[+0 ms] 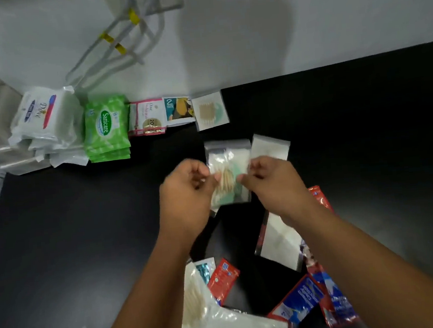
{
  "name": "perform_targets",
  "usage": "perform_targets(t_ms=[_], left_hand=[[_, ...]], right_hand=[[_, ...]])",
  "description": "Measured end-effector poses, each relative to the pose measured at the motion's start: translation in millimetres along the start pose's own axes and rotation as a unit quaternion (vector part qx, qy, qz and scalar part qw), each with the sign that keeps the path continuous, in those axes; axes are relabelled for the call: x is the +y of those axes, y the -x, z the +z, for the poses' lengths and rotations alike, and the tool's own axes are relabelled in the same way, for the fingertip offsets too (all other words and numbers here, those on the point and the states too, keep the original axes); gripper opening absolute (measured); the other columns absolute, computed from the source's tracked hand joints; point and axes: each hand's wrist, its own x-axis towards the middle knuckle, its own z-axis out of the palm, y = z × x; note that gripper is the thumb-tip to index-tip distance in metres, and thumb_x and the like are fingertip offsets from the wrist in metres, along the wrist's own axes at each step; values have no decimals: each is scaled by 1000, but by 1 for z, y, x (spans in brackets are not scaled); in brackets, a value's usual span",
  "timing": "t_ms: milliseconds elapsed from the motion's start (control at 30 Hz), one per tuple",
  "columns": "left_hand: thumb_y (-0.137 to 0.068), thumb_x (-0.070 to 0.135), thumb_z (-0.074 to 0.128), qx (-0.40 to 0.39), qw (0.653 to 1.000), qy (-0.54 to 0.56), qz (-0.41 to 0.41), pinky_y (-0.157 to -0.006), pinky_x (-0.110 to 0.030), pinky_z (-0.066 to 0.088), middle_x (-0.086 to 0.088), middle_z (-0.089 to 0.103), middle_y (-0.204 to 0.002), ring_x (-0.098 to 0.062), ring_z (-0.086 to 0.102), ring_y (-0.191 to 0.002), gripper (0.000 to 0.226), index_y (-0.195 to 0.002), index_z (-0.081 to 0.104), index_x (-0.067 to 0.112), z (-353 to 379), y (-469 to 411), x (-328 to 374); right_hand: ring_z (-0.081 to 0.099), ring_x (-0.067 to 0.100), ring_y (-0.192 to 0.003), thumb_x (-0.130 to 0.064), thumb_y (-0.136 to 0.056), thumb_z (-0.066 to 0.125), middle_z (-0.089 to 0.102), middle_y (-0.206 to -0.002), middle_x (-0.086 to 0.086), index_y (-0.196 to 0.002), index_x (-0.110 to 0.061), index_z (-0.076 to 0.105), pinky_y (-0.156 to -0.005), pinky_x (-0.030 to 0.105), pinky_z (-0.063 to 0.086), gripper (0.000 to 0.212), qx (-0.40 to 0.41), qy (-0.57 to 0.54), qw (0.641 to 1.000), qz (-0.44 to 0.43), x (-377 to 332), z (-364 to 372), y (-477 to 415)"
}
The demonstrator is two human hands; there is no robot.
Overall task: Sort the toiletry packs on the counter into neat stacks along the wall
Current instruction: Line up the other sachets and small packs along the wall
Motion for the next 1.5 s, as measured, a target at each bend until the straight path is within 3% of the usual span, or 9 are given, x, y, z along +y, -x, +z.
perform_targets(t_ms=[133,233,333,467,567,700,1067,1333,1500], left_hand=[[-88,9,66,25,997,-60,47,-68,-11,43,13,66,-75,3,59,-66,23,-78,66,30,10,-64,8],[-88,14,66,28,989,-136,55,-75,0,39,9,68,-94,-2,60,-81,19,-104,73,22,16,-111,18],[-81,23,78,-1,984,-168,54,-92,-15,45,1,71,-111,-11,65,-95,39,-119,70,17,18,-147,17],[-77,35,82,-49,962,-265,47,-101,-29,45,-6,66,-125,-22,62,-113,60,-130,64,14,21,-178,3],[-77,52,78,-56,927,-367,60,-107,-46,40,-12,57,-134,-34,50,-126,73,-136,57,16,26,-190,-4],[-73,70,69,-86,875,-474,50,-106,-53,33,-17,45,-136,-43,37,-129,83,-139,52,22,28,-192,-8],[-79,61,69,-26,879,-464,104,-104,-44,30,-8,60,-129,-34,46,-122,57,-126,60,30,36,-179,-12],[-83,51,63,-6,938,-331,104,-95,-46,46,1,66,-119,-27,60,-110,40,-116,66,28,-3,-106,-12],[-82,39,67,-44,951,-290,100,-82,-43,53,5,70,-102,-23,64,-93,21,-101,71,30,-39,-17,-25]], right_hand=[[62,9,-65,-16,-83,75,66,-74,-4,-86,-14,68,-64,19,51,8,58,63,994,-61,-19,6,-60],[71,20,-77,-13,-81,74,72,-86,5,-80,-16,68,-71,36,61,7,68,64,993,-75,-30,9,-111],[69,26,-90,-1,-79,67,70,-98,11,-83,-16,65,-81,45,59,16,93,84,984,-129,-35,14,-155],[66,26,-96,2,-76,64,69,-104,12,-105,-3,69,-86,38,57,30,72,185,966,-168,-33,24,-191],[65,24,-96,-6,-79,65,69,-105,11,-106,-5,69,-81,27,52,27,49,275,943,-184,-26,30,-201],[65,27,-91,-18,-86,64,69,-100,11,-99,-6,68,-86,40,52,18,24,377,898,-228,-23,33,-199],[66,28,-87,-9,-87,60,70,-96,13,-96,-5,69,-81,39,54,13,20,442,858,-261,-19,28,-201],[49,31,-121,-33,-90,66,56,-132,11,-130,-11,58,-101,37,41,46,24,376,896,-234,-32,31,-114],[59,22,-108,-23,-87,69,66,-115,5,-116,-13,68,-95,33,47,30,-36,298,915,-268,-9,50,-14]])
